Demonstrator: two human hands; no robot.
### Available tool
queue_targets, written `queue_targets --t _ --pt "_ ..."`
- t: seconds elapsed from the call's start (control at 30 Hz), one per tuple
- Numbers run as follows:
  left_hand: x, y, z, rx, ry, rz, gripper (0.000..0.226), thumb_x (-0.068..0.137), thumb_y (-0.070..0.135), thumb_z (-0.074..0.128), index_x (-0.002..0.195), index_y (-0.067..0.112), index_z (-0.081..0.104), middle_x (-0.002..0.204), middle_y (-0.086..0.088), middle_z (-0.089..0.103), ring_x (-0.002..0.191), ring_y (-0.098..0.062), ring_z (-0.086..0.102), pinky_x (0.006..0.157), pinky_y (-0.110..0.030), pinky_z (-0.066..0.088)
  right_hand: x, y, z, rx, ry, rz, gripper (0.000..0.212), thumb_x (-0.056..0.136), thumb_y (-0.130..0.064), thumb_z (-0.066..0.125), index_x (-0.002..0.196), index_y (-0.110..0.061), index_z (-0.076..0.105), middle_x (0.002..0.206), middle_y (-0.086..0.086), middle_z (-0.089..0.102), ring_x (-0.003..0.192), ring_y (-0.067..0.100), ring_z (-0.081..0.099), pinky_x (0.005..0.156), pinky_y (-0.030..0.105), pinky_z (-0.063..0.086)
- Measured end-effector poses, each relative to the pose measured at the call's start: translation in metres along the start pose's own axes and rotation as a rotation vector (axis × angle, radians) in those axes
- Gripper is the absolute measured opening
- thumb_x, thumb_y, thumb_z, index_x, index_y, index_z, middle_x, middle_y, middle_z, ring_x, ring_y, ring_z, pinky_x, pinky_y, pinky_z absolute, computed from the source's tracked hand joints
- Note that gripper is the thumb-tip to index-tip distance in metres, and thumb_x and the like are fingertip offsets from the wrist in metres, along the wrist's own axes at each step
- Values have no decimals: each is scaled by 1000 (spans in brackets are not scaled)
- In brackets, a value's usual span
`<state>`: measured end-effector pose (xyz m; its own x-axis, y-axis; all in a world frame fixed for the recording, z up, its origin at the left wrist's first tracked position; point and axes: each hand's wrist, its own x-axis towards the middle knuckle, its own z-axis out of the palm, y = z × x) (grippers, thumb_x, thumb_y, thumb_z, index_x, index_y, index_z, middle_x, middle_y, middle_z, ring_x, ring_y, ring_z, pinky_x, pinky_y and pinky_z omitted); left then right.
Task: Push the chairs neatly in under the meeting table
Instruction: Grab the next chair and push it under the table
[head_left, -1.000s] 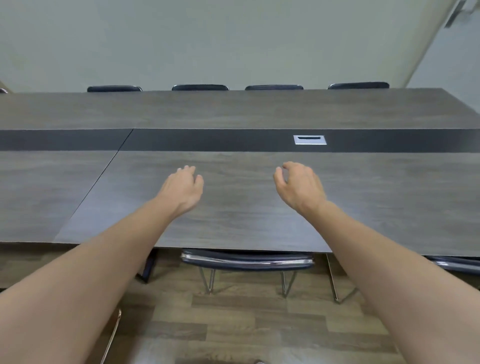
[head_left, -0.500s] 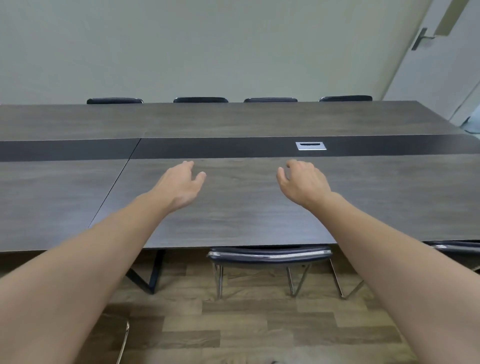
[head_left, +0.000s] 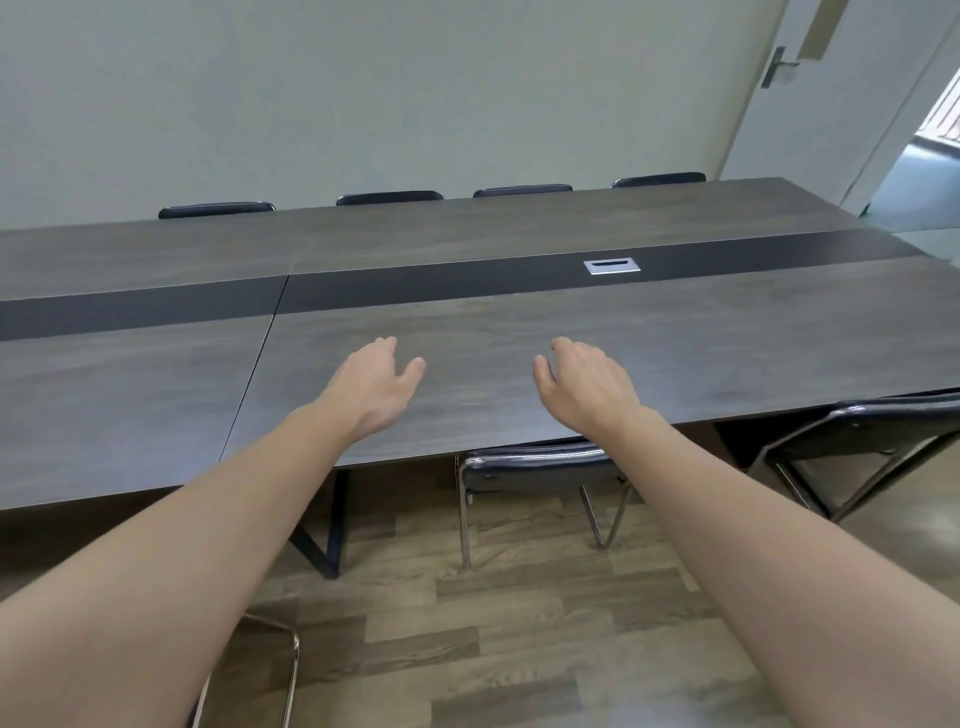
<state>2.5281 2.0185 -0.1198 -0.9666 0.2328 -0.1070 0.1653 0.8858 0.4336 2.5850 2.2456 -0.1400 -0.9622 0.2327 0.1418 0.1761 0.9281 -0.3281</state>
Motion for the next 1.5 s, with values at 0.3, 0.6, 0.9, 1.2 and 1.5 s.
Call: queue_targets --t 0.3,0.6,0.9,1.2,1.5 --pt "-67 -8 16 -13 -18 49 66 104 43 40 156 7 22 163 -10 20 150 -25 20 120 -35 18 -80 -7 -9 -17 23 25 42 102 -34 31 125 -7 53 120 14 61 107 33 58 86 41 49" --pt "-157 -26 34 -19 -16 107 64 105 42 39 156 9 22 163 -9 21 150 -24 21 119 -36 20 -179 -8 -12 -79 76 14 39 103 -32 32 124 -7 54 115 13 62 106 34 57 80 39 42" --pt "-221 -54 15 -52 0 140 63 104 41 40 156 8 24 163 -10 21 149 -25 23 119 -36 21 -240 -46 -21 -86 123 33 36 102 -31 34 120 -8 56 109 13 63 104 34 58 80 39 45" --pt "-242 -126 -32 -69 33 151 64 104 43 40 156 10 23 163 -8 21 150 -24 22 119 -36 21 -262 -131 -2 -72 130 41 30 102 -33 32 96 -11 52 98 11 63 96 34 58 70 37 37" --pt "-246 -265 -105 -5 -4 144 61 104 42 39 154 8 27 160 -9 31 145 -27 31 116 -39 27 -276 -273 64 -10 140 110 29 100 -30 33 88 -11 51 100 8 60 96 32 55 72 38 40"
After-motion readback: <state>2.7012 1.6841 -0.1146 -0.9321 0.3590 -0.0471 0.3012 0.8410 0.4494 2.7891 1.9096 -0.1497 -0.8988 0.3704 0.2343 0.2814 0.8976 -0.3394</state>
